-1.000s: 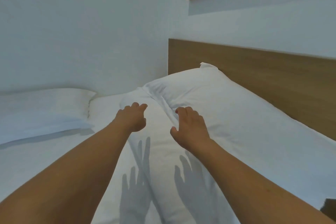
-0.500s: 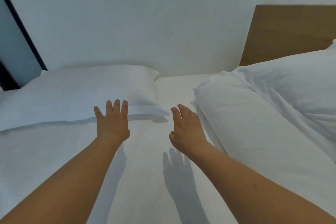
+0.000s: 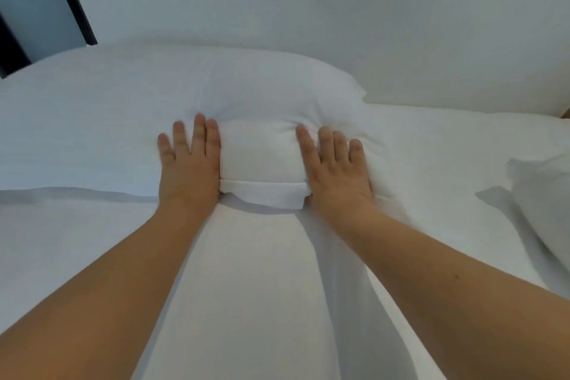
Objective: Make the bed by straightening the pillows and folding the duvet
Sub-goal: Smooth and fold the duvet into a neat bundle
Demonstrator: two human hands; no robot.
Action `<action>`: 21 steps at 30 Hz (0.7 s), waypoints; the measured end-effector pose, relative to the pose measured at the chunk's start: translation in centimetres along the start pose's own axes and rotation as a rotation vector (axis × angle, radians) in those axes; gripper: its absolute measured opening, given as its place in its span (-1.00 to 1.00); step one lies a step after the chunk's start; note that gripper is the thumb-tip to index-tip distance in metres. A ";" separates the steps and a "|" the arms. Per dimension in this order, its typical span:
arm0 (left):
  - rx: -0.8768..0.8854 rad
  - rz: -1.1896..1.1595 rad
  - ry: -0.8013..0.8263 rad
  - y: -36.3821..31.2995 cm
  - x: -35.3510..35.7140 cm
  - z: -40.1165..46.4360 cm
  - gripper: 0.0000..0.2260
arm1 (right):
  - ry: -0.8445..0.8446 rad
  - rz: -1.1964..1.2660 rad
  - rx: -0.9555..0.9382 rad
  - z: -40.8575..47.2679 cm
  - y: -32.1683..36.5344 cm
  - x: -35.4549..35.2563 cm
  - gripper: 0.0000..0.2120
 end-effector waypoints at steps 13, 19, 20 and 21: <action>0.121 -0.214 0.131 1.5 -4.9 -2.6 -0.89 | 0.001 0.205 -0.160 -1.2 1.8 -7.6 -0.83; -0.076 -0.376 0.070 4.5 -16.2 -6.4 -0.94 | 0.018 0.118 -0.235 -6.4 -0.6 -21.5 -0.83; -0.089 -0.420 0.051 4.2 -18.8 -6.7 -0.88 | 0.007 0.083 -0.241 -7.4 -1.8 -24.2 -0.82; -0.104 -0.469 0.012 3.9 -21.5 -7.0 -0.79 | -0.010 0.048 -0.246 -8.6 -3.1 -27.1 -0.81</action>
Point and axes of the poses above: each hand's wrist, its own z-axis towards the middle knuckle, its own x-axis out of the palm, y = z × x, the point moved 8 cm from there along z, towards the middle knuckle, and after that the axes turned 10 degrees about z, right-handed, at the moved point
